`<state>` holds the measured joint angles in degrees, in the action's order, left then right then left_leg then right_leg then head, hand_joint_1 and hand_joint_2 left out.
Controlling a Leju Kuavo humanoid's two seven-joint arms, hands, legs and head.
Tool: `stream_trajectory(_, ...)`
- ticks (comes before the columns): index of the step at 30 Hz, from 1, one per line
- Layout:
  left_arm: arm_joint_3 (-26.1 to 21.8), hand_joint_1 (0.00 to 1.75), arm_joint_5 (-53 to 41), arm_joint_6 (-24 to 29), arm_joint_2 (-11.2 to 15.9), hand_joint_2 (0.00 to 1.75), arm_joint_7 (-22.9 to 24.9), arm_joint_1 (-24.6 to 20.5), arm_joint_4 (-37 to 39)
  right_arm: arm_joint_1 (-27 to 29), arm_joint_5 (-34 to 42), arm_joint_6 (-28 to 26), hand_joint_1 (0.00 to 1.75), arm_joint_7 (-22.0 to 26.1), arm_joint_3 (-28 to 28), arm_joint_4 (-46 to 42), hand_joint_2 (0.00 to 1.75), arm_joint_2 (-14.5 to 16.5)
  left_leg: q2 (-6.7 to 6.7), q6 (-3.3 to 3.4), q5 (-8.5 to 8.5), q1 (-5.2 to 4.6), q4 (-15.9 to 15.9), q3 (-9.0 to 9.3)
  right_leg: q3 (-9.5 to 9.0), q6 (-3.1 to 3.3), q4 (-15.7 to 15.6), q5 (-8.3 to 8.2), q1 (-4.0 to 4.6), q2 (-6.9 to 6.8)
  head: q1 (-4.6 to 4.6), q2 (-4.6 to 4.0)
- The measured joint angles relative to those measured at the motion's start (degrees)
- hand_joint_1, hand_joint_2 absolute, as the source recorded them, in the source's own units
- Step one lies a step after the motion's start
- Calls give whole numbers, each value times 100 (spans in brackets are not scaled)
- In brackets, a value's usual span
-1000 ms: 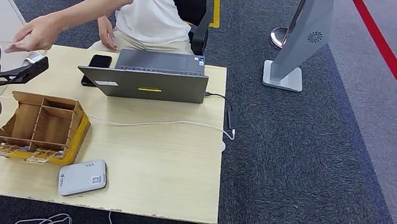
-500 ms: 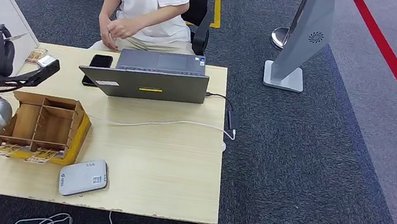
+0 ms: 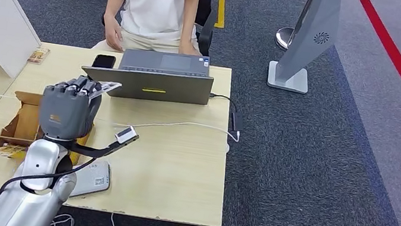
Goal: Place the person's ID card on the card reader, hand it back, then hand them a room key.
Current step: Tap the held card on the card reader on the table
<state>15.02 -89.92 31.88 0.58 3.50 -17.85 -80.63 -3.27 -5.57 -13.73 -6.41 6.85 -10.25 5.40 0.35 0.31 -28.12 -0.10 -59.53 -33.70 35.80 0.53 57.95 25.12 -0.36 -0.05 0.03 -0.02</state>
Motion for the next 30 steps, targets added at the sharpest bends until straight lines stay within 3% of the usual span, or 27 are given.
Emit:
stream_trajectory(6, 378, 175, 0, -227, 71, 175, 283, 479, -619, 8, 85, -24, 0, 49, 105, 0, 175, 14, 1, -2, 3, 2, 3, 4, -1, 1, 2, -1, 1, 1, -8, 0)
stream_trajectory(15, 1139, 175, 0, -924, 544, 175, 1274, 1129, -833, 32, 259, -116, 0, 62, 395, 0, 175, 49, 0, -5, 6, 3, 9, 4, 0, 1, 3, 0, 2, 0, -13, 0)
stream_trajectory(30, 1504, 175, -2, -1522, 938, 175, 1731, 1615, -898, 44, 349, -182, 0, 96, 669, 0, 175, 96, -1, -5, 6, 3, 10, 3, 0, 1, 3, 0, 2, -2, -13, 0)
